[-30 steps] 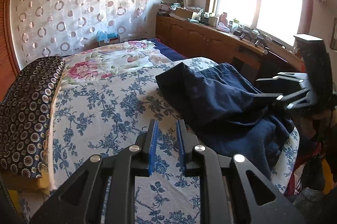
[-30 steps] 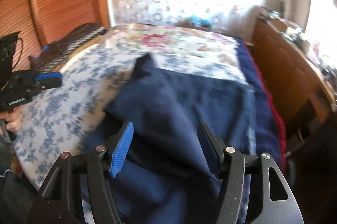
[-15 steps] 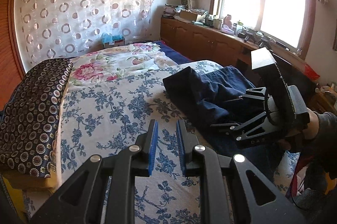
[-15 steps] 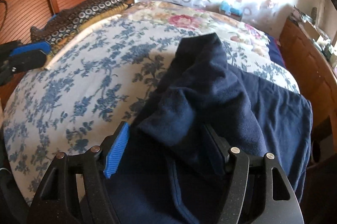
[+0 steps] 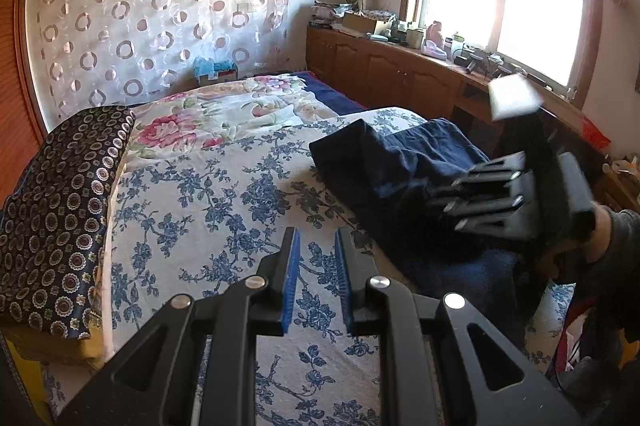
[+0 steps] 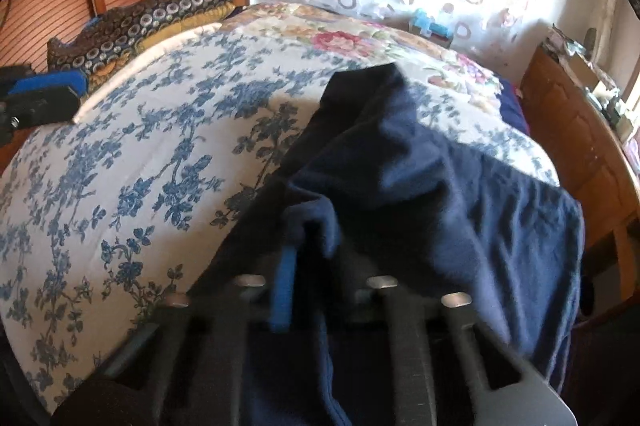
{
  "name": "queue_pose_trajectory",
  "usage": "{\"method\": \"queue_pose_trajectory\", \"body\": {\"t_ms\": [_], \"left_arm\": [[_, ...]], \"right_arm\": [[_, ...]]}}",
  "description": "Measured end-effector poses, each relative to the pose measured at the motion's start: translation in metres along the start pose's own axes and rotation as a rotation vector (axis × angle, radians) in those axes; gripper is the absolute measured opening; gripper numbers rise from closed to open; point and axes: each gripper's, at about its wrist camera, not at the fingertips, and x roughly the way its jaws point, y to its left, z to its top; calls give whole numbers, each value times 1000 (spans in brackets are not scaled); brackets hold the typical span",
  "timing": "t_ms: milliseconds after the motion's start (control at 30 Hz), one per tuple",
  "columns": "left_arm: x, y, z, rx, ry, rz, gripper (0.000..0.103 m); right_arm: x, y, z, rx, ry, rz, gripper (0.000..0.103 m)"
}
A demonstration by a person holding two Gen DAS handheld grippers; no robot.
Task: Fold small clothes
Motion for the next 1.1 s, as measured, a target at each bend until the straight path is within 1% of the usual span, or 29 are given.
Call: {"method": "queue_pose_trajectory", "body": {"t_ms": [33,133,233,300,433,500,600,667,700,733,767,800,833,867,967,1033,1100], "left_arm": [[2,0,1,-1,5,1,16],[9,0,3,2,18,5,16],[15,0,6,4,28,8,16],[19,-1,9,3,33,7,16],[27,-5,13,6,44,5,16],[30,-8,14,13,50,6,16],[35,-10,14,19,63,7,16],[37,-13,14,20,70,8,16],[38,-13,14,22,74,10,16],[38,-14,14,23,76,10,16],[39,-15,13,25,80,11,16],[39,-15,13,25,81,11,16],[39,-17,14,27,81,10,16],[39,-18,14,28,81,9,16],[39,-22,14,30,78,4,16],[40,-27,14,36,77,-5,16],[40,-32,14,43,76,-14,16]], "right_arm": [[-7,-5,1,22,-26,18,11],[-35,-26,6,84,-121,16,10],[-58,-53,14,120,-186,-11,10],[-68,-70,18,130,-203,-36,10],[-73,-117,30,155,-200,-71,9],[-70,-133,36,159,-190,-84,9],[-57,-161,42,180,-148,-94,9],[-45,-174,41,203,-98,-88,9],[-37,-182,41,216,-72,-109,12],[-34,-188,40,229,-62,-143,26],[-32,-195,38,247,-49,-198,34],[-31,-200,36,260,-43,-248,46],[-35,-203,34,268,-53,-274,46],[-39,-204,31,277,-65,-274,46],[-57,-193,24,271,-104,-206,46],[-63,-186,17,260,-100,-171,46],[-61,-177,9,262,-79,-113,47]]}}
